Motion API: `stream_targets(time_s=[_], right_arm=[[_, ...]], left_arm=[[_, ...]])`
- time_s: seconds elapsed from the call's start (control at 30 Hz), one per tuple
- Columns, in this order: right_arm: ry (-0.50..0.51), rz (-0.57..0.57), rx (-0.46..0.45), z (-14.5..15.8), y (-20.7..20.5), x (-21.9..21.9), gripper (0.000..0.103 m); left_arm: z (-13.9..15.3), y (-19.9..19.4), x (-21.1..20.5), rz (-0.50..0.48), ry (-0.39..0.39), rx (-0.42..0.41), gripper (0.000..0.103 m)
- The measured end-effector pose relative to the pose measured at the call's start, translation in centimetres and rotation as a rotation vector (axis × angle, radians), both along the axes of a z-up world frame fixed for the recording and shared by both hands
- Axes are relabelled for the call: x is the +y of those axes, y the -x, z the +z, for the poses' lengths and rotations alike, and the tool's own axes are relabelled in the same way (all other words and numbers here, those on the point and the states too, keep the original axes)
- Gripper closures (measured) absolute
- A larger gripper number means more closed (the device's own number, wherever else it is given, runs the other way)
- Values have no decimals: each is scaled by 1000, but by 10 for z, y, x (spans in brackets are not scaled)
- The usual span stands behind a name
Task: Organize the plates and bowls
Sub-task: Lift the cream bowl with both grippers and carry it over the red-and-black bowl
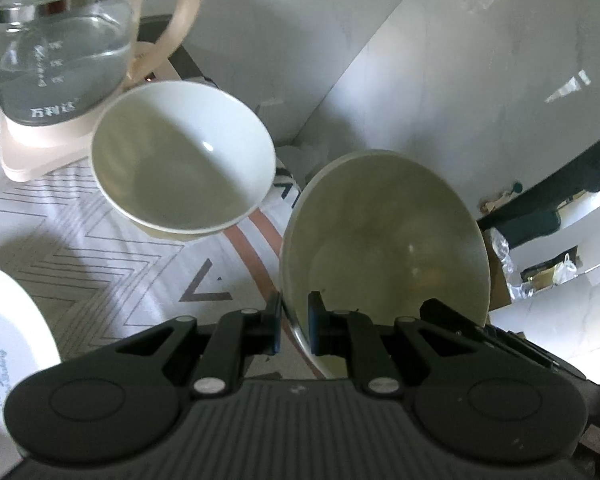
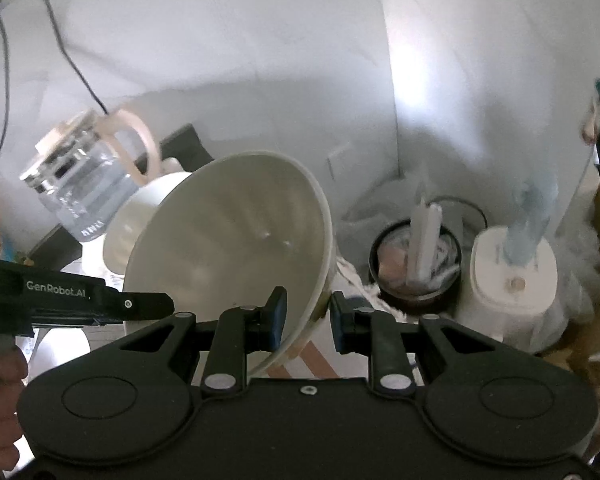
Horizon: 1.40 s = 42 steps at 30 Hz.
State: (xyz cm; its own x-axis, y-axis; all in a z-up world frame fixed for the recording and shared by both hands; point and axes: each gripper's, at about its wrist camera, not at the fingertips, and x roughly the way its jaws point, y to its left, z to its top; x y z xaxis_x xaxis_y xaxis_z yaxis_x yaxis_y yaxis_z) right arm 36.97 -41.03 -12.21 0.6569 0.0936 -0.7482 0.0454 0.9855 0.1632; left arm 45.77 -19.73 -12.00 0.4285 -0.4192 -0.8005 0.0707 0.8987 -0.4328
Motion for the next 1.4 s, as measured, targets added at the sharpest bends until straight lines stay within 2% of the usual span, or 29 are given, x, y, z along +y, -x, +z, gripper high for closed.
stream_targets(time_s=[0.27, 0.73, 1.03, 1.4], right_arm=[[-8, 61, -36, 15, 4, 19, 80], [-44, 161, -77, 33, 17, 57, 80], [-35, 198, -78, 36, 34, 87, 80], [-30, 172, -78, 40, 64, 109, 80]], left_arm=[[19, 21, 21, 57, -5, -30, 92], [31, 60, 66, 132, -3, -37, 92], [35, 83, 90, 133, -36, -39, 92], [41, 106, 105, 93, -41, -29, 92]])
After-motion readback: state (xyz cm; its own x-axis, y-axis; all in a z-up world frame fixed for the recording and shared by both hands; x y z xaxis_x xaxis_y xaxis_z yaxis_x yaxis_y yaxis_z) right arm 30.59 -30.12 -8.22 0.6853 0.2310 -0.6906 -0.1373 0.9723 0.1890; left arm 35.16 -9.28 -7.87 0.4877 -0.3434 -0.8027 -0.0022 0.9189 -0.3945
